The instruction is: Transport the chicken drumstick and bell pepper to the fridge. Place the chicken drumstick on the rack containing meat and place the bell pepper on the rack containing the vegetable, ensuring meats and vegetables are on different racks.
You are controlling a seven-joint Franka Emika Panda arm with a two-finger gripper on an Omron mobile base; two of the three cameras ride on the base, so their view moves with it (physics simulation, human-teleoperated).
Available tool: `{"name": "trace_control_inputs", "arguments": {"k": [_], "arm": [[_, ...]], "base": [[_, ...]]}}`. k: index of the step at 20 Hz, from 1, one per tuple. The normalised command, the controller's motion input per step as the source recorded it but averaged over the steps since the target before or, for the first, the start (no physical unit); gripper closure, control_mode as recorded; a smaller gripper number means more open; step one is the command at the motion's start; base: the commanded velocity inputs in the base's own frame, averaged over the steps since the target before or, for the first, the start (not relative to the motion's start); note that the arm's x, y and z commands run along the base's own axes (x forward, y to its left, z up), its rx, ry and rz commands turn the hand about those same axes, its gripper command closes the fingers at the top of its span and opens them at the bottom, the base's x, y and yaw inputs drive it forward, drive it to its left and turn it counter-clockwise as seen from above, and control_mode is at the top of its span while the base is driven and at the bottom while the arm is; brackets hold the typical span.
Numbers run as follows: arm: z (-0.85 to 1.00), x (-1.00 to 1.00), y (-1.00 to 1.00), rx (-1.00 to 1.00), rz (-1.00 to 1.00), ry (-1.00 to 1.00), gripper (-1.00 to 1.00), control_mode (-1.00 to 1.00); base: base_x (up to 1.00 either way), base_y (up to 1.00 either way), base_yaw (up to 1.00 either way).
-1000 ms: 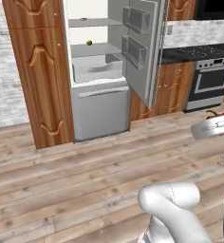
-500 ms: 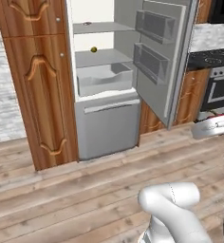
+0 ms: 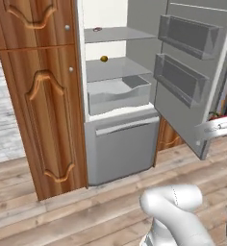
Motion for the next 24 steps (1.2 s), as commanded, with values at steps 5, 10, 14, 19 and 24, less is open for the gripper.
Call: {"name": "trace_control_inputs", "arguments": {"k": [5, 10, 14, 19, 24], "arm": [[0.0, 0.0, 0.0, 0.0, 0.0, 0.0, 1.0, 1.0], [0.0, 0.0, 0.0, 0.0, 0.0, 0.0, 1.0, 1.0], [0.0, 0.0, 0.0, 0.0, 0.0, 0.0, 1.0, 1.0], [0.0, 0.0, 0.0, 0.0, 0.0, 0.0, 1.0, 1.0], [0.0, 0.0, 0.0, 0.0, 0.0, 0.0, 1.0, 1.0]], "base": [[1.0, -0.01, -0.01], [0.69, -0.12, 0.0], [0.17, -0.01, 0.0], [0.0, -0.29, 0.0], [0.19, -0.42, 0.0]]}}
